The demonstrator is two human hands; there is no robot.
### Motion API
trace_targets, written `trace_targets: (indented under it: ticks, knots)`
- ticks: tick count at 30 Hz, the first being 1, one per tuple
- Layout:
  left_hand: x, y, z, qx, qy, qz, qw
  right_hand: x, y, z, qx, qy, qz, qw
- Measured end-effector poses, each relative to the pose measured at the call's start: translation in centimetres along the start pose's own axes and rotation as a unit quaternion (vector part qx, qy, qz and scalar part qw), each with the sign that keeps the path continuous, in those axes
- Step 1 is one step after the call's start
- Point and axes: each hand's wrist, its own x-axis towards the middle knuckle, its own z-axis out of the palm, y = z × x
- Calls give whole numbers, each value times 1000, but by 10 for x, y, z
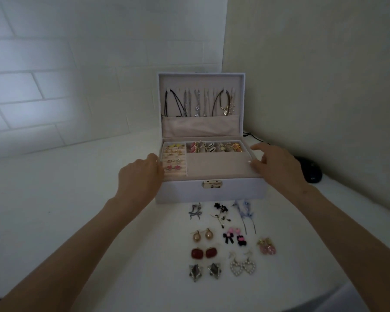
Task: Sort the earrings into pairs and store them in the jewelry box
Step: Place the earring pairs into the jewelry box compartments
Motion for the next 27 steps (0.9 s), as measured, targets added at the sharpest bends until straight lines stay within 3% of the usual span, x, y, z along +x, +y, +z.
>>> trace_targets:
  ticks: [4, 7, 10, 12, 14, 17, 21, 24, 27]
  knots:
    - [-12, 10, 5, 10, 183, 163, 969, 9, -3, -1, -5, 18, -3, 1000]
    - [-22, 21, 8, -6, 203, 272, 941, 9, -7, -2, -47, 20, -3, 999]
    - [-25, 24, 8, 30, 190, 311, 931, 10, -11, -4, -64, 25, -6, 998]
    - [-24, 23, 6, 46, 206, 332, 919, 12, -12, -11, 27, 60, 24, 998]
    - [-26, 21, 5, 52, 243, 382, 890, 16, -15, -21, 221, 68, 67, 971]
    - [-26, 19, 7, 122, 247, 453, 848, 14, -24, -34, 483, 7, 115, 868]
    - [-25, 16, 7, 236, 215, 458, 830, 8, -31, -39, 624, -50, 107, 772]
    - [-26, 17, 3, 282, 219, 467, 809, 2, -33, -37, 631, -103, 33, 768]
    - [-27, 18, -1, 281, 226, 435, 825, -4, -36, -37, 589, -145, -52, 793]
